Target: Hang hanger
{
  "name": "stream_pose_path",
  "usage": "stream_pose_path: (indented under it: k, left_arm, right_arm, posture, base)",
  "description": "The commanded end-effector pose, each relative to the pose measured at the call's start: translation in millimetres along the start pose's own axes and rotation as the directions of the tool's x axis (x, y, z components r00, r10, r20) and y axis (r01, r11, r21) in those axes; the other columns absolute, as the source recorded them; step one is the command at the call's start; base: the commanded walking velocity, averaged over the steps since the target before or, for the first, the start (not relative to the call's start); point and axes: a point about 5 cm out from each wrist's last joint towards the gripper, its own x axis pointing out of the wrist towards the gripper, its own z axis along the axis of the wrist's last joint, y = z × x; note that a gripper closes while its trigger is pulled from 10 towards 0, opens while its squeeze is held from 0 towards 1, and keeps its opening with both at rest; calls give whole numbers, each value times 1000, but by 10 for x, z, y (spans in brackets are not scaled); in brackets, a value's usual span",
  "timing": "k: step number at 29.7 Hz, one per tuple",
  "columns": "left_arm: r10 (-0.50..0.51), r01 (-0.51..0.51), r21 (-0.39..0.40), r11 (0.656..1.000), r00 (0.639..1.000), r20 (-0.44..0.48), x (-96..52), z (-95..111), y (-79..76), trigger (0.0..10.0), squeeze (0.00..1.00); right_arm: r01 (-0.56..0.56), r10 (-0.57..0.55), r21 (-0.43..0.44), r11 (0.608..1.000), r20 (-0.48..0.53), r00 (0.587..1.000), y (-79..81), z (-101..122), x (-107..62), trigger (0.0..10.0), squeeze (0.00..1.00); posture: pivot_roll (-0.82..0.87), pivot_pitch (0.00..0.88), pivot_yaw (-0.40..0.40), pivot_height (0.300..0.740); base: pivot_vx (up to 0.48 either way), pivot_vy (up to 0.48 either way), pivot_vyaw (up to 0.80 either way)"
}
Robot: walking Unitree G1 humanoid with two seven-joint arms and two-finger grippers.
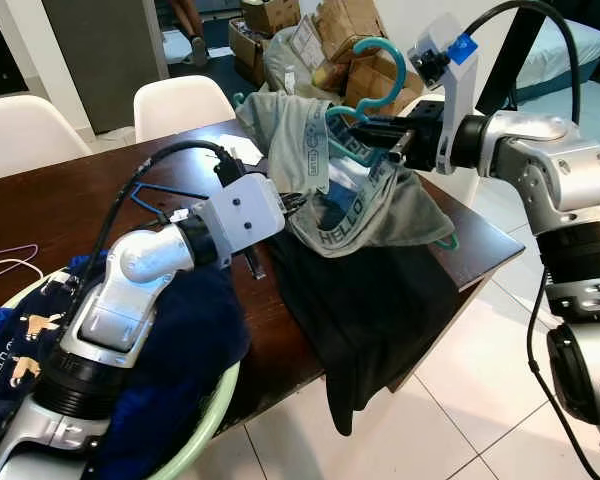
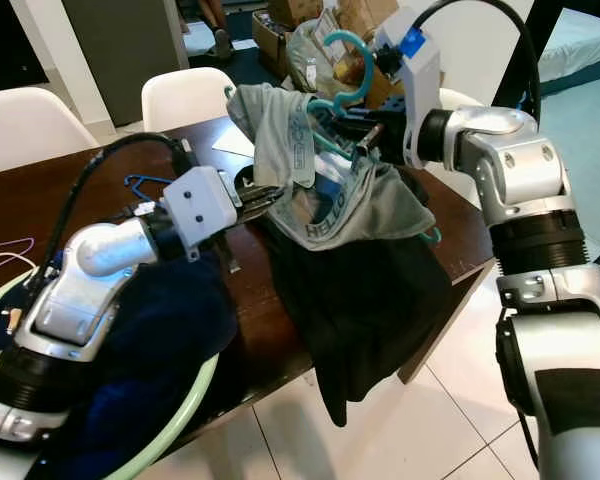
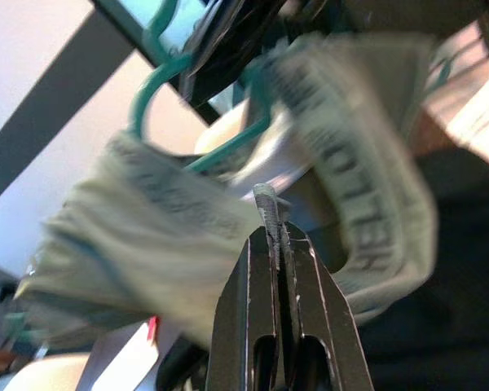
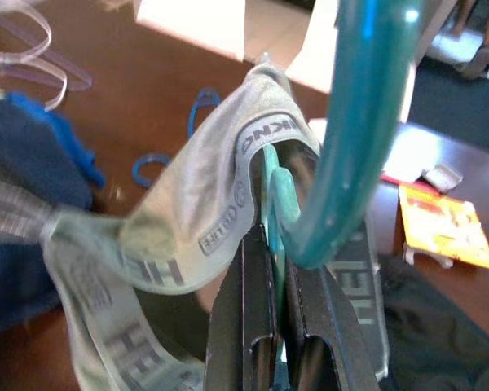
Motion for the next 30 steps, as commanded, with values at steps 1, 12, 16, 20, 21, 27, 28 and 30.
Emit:
stream_pose_path:
  k: [1,12,16,20,21,27,28,30]
  left_arm:
    - [6,-6,5,1000,999,-34,-24,-38,37,10000,0]
    - [-34,27,-78,997,995,-94,-249,-95,101,10000,1000]
    - [-69,61,-88,994,994,-84,-247,-71,53,10000,1000]
    - [10,-13,-118,993,1000,-24,-200,-4,91,10000,1000]
    - [74,-73,-151,986,997,4,-189,30,154,10000,1000]
    - [284,-256,-309,916,957,50,-174,100,345,10000,569]
    - [370,-331,-380,864,928,33,-178,86,405,10000,231]
    - [477,-442,-464,768,878,-48,-209,-10,433,10000,0]
  right_arm:
    - [-16,15,-12,1000,-29,999,13,-25,0,10000,0]
    - [-32,26,-47,998,-107,994,-54,-53,-85,10000,0]
    - [-14,10,-34,999,-107,994,-87,-43,-99,10000,0]
    - [16,-15,23,1000,-53,998,-100,-7,-75,10000,0]
    - [38,-36,52,998,-39,999,-123,-1,-75,10000,0]
    - [109,-108,107,988,-12,994,-209,4,-103,10000,0]
    - [150,-150,130,980,-11,989,-263,1,-135,10000,0]
    - [245,-245,152,957,-24,969,-380,-19,-227,10000,0]
  posture:
    - [8,86,-42,740]
    - [-2,90,-49,740]
    - [-6,91,-52,740]
    - [-8,90,-55,740]
    - [-8,90,-55,740]
    - [-6,88,-54,740]
    - [-7,88,-54,740]
    - [-15,87,-53,740]
  base:
    - [0,0,0]
    - [0,0,0]
    - [0,0,0]
    - [0,0,0]
    - [0,0,0]
    - [0,0,0]
    - [0,0,0]
    - [0,0,0]
